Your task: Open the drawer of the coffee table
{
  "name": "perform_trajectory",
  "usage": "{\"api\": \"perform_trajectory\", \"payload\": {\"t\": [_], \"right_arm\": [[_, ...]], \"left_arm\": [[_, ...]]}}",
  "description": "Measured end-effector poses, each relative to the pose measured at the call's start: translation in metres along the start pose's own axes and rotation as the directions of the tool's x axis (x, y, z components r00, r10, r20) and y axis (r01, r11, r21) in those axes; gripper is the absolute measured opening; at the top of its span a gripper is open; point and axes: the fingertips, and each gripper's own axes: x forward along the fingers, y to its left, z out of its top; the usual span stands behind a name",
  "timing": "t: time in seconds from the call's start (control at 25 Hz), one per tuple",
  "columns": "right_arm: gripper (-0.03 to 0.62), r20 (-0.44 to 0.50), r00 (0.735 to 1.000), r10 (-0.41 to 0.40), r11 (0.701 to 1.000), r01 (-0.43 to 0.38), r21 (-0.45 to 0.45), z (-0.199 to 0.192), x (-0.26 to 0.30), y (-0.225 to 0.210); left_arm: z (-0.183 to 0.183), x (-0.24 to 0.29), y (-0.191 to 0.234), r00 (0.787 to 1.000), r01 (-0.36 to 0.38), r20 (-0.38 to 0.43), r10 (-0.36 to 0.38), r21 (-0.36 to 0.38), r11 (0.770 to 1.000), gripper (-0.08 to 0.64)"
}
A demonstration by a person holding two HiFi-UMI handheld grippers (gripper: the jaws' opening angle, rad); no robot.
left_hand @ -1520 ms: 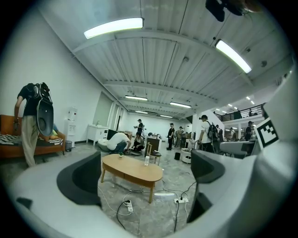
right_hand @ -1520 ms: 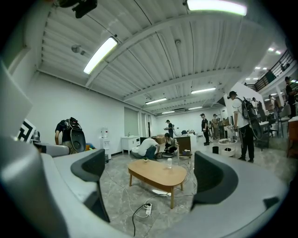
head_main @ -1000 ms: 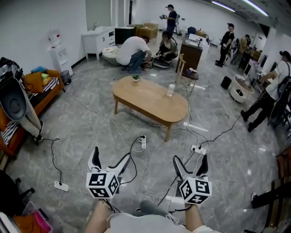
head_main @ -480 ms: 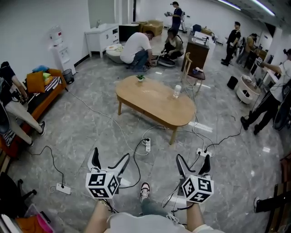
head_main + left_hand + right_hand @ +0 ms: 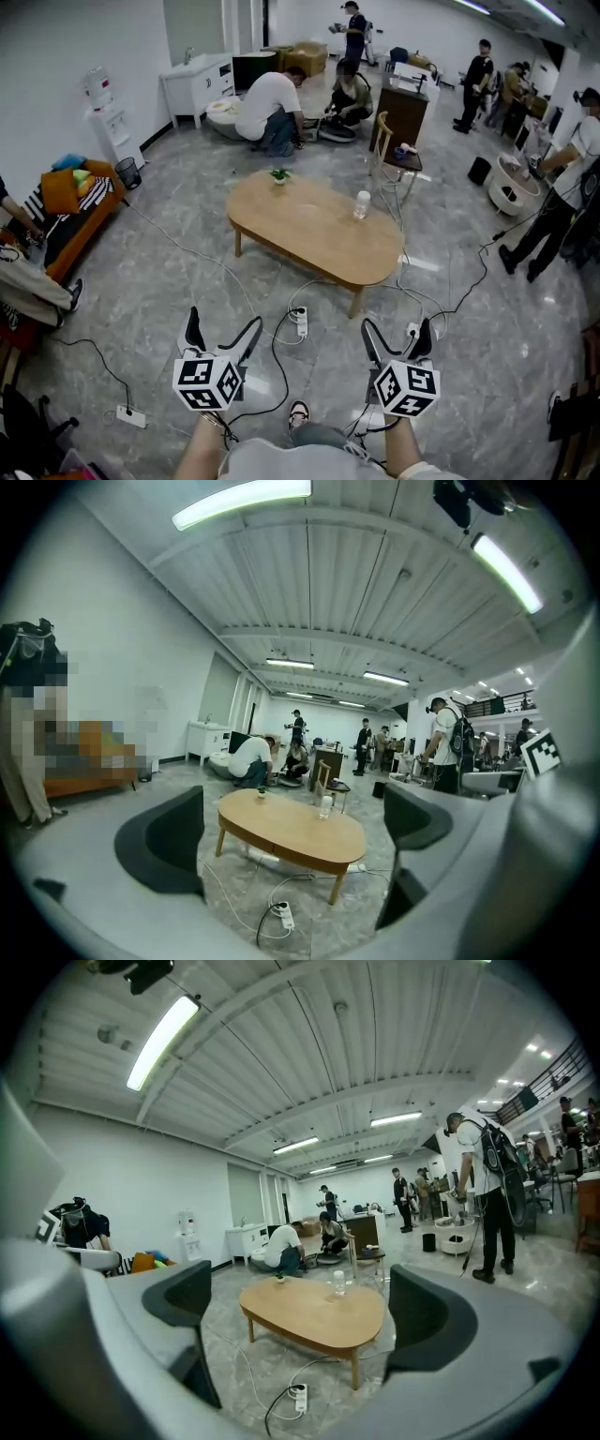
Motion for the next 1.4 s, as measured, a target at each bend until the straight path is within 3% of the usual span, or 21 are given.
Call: {"api": "perform_trajectory", "payload": {"t": [0.4, 0.88, 1.12, 1.4], "right_arm": [[0.588, -0.028, 0.999, -0.037, 0.998, 0.038, 0.051, 0.002, 0.103, -0.031], [0.588, -0.076, 0.991, -0.112, 0.992, 0.116, 0.051, -0.005, 0.173, -0.048], [0.588, -0.079, 0.976, -0.204, 0.976, 0.209, 0.066, -0.002, 0.228, -0.048], [0.588, -0.057, 0.95, -0.308, 0.946, 0.312, 0.09, 0.023, 0.313, -0.022]], "left_arm": [[0.014, 0.113, 0.007, 0.998, 0.039, -0.051, -0.038, 0.034, 0.999, 0.577], [0.01, 0.205, 0.04, 0.995, 0.056, -0.084, -0.058, -0.02, 0.998, 0.577], [0.025, 0.296, 0.051, 0.982, 0.162, -0.097, -0.162, -0.009, 0.987, 0.577], [0.064, 0.416, 0.075, 0.944, 0.312, -0.125, -0.305, 0.039, 0.949, 0.577]]}}
